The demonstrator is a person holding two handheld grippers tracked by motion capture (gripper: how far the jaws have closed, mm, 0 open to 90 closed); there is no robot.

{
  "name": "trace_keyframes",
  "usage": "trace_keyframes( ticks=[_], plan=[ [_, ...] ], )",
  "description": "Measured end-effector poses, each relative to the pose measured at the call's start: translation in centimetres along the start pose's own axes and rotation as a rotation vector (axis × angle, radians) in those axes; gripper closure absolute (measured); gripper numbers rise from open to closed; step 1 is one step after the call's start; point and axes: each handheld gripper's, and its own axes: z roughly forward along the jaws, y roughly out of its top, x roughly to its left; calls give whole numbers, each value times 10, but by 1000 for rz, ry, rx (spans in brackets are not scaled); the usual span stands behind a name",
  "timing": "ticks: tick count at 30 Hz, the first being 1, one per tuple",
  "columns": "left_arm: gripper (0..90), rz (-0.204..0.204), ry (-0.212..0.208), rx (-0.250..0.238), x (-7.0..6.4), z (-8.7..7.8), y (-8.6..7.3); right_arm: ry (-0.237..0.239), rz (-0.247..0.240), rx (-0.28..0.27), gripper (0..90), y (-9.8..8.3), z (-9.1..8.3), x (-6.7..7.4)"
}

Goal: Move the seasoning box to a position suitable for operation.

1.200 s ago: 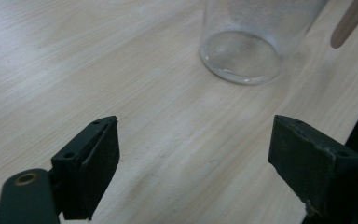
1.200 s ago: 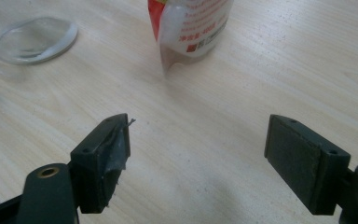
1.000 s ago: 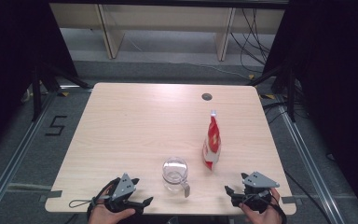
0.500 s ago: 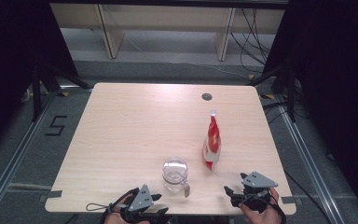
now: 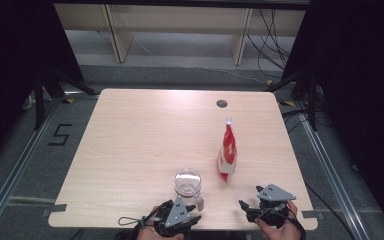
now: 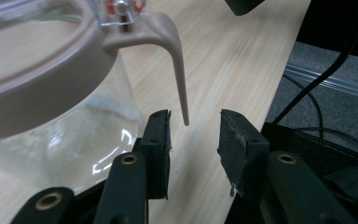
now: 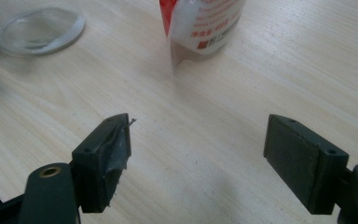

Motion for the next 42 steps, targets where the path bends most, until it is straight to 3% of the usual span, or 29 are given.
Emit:
trace_keyframes(
  ticks=[1, 2, 4, 6, 7, 9, 10, 12, 13, 14, 16, 18, 21, 22, 26, 27, 28, 29, 31, 32, 34, 35, 38, 42],
  plan=[
    [634, 8, -9, 0, 0, 2, 1, 7, 6, 8, 238, 0, 0, 0],
    [638, 10, 21, -7, 0, 4, 2, 17, 29, 19, 237, 0, 0, 2],
    [691, -10, 35, -29, 1, 8, 5, 14, 5, 8, 237, 0, 2, 2],
    [723, 9, 43, -25, 3, 8, 5, 13, 3, 8, 238, 0, 2, 2],
    [754, -6, 38, -32, 2, 10, 6, 16, 24, 14, 238, 0, 1, 3],
    [821, -25, 14, -38, 3, 10, 7, 13, 13, 6, 237, -1, 2, 2],
    [836, -17, 27, -38, 4, 10, 7, 10, -3, 7, 238, -1, 2, 1],
    [846, -49, -18, -24, 7, 6, 6, 10, 23, 17, 237, -1, 1, 2],
    [854, -57, -21, -28, 9, 5, 6, 9, 26, 18, 238, -1, 1, 2],
    [860, -75, -57, -29, 13, 4, 5, 9, 22, 14, 238, -1, 1, 2],
    [860, -62, -67, -7, 15, 1, 6, 9, 25, 18, 238, -1, 1, 2],
    [860, -36, -111, 5, 22, -4, 5, 11, 28, 22, 238, -1, 0, 1],
    [858, -7, -140, 26, 29, -9, 4, 10, 17, 10, 238, -2, 1, 0],
    [857, -27, -136, 20, 29, -10, 2, 8, 10, 16, 238, -2, 1, -1],
    [842, -24, -161, 45, 38, -24, -3, 11, 17, 13, 238, -2, 2, 0],
    [843, -12, -137, 28, 38, -26, -5, 13, 21, 12, 238, -2, 2, 0],
    [842, -21, -143, 29, 39, -29, -6, 15, -5, 14, 237, -2, 3, -2],
    [842, -39, -136, 16, 38, -32, -8, 15, -5, 14, 237, -2, 3, -2],
    [841, -38, -133, 19, 42, -40, -10, 11, -5, 14, 237, -2, 3, -2],
    [874, -24, -101, -3, 47, -48, -13, 13, 8, 19, 238, -2, 3, 0],
    [880, -15, -93, 10, 51, -53, -15, 15, 6, 19, 240, -1, 3, 0],
    [888, -36, -70, 0, 55, -58, -18, 20, 7, 17, 241, -2, 4, 1],
    [886, -78, -70, -43, 63, -64, -24, 27, -13, 21, 241, -2, 5, 1],
    [879, -65, -83, -27, 57, -67, -23, 21, 6, 23, 240, -2, 4, 1]
  ],
)
